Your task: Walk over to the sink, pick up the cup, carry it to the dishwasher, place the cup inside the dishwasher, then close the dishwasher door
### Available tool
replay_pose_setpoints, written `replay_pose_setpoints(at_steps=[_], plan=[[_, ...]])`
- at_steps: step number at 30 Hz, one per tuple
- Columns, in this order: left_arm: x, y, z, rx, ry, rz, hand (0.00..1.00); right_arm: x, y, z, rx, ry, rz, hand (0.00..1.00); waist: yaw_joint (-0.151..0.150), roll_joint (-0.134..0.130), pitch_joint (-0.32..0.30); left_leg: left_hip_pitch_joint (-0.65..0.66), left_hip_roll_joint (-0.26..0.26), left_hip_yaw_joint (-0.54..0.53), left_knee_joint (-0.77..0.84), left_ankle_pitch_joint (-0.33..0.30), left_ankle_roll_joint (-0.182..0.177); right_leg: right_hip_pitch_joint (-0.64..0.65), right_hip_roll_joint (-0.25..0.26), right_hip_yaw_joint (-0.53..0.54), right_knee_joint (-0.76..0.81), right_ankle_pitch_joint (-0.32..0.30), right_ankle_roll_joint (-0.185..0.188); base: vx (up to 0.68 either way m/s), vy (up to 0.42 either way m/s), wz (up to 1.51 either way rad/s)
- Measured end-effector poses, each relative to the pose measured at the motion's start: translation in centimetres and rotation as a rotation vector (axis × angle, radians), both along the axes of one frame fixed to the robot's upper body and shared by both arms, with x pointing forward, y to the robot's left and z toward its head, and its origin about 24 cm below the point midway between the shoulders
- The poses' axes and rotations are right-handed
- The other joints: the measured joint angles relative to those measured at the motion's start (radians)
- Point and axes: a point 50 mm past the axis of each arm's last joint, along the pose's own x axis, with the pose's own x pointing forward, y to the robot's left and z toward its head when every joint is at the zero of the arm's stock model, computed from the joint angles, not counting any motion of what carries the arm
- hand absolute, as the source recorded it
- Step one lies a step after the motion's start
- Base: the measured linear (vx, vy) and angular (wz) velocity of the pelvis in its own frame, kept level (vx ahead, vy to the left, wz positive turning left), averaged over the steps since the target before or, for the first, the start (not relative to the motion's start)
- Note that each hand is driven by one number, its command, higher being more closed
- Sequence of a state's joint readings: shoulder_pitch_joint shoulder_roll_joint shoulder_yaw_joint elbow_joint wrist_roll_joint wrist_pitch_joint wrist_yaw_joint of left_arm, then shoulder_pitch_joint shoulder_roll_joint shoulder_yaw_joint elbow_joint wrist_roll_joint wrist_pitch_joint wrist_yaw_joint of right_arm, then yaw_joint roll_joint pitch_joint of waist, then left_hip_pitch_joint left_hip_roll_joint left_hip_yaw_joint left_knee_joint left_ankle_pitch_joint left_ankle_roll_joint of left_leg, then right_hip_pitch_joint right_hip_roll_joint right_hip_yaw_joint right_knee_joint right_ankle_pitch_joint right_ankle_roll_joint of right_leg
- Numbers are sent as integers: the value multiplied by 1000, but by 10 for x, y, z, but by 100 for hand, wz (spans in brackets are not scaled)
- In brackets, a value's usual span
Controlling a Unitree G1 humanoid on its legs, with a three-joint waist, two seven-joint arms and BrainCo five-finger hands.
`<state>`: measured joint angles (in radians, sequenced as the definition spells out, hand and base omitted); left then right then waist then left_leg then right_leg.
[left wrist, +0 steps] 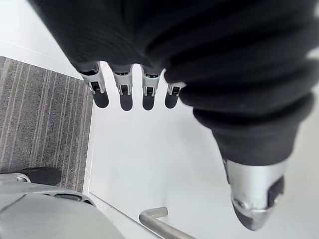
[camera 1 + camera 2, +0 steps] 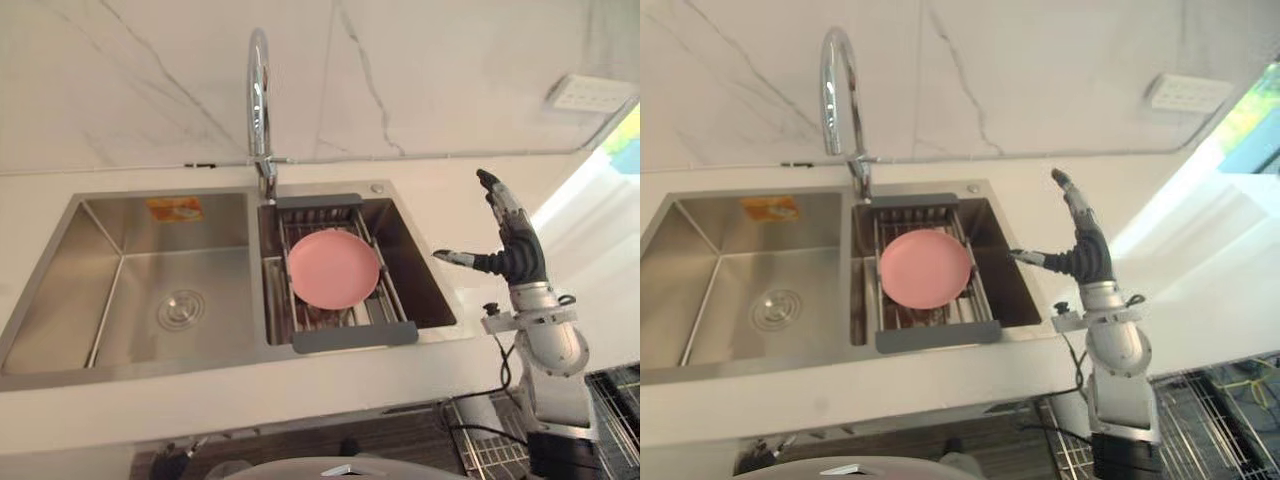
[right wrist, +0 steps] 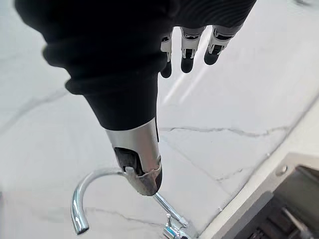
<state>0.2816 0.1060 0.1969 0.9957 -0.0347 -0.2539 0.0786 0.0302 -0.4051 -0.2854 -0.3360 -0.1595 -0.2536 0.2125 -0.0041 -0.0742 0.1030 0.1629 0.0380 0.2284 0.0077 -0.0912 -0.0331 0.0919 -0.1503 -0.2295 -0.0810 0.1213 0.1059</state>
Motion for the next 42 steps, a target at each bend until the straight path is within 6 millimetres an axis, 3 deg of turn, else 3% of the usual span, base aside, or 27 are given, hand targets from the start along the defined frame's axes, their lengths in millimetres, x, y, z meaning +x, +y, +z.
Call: replay_pose_setpoints(at_steps=[7, 14, 24, 37, 42], plan=[[-5, 2, -1, -9, 29, -8, 0, 9, 22, -9, -368, 127, 81, 0, -2, -13, -12, 32, 6, -2, -55, 19, -17, 11, 12, -7, 0, -8, -5, -7, -11, 1], [-5, 2, -2, -11, 48, -29, 0, 24, 45, -13, -673, 140, 174, 0, 3, -13, -21, 30, 7, -15, -66, 31, -12, 9, 14, -25, 0, -14, -2, 8, -20, 7], [-7, 7, -1, 0, 72, -50, 0, 36, 50, -57, -831, 318, 273, 0, 18, -19, -38, -5, 7, -42, -63, 35, -16, -10, 12, -57, 0, -19, 3, -5, -17, 8], [-7, 6, -1, -3, 75, -75, 0, 36, 44, -86, -976, 374, 269, 0, 21, -15, -38, -11, 7, -57, -62, 42, -16, -8, 11, -71, -1, -19, 3, -45, -27, 3], [-6, 3, -2, -7, 75, -89, 0, 37, 44, -86, -996, 348, 248, 0, 20, -11, -37, -9, 7, -63, -62, 44, -16, -9, 11, -78, 0, -18, 3, -20, -19, 4]])
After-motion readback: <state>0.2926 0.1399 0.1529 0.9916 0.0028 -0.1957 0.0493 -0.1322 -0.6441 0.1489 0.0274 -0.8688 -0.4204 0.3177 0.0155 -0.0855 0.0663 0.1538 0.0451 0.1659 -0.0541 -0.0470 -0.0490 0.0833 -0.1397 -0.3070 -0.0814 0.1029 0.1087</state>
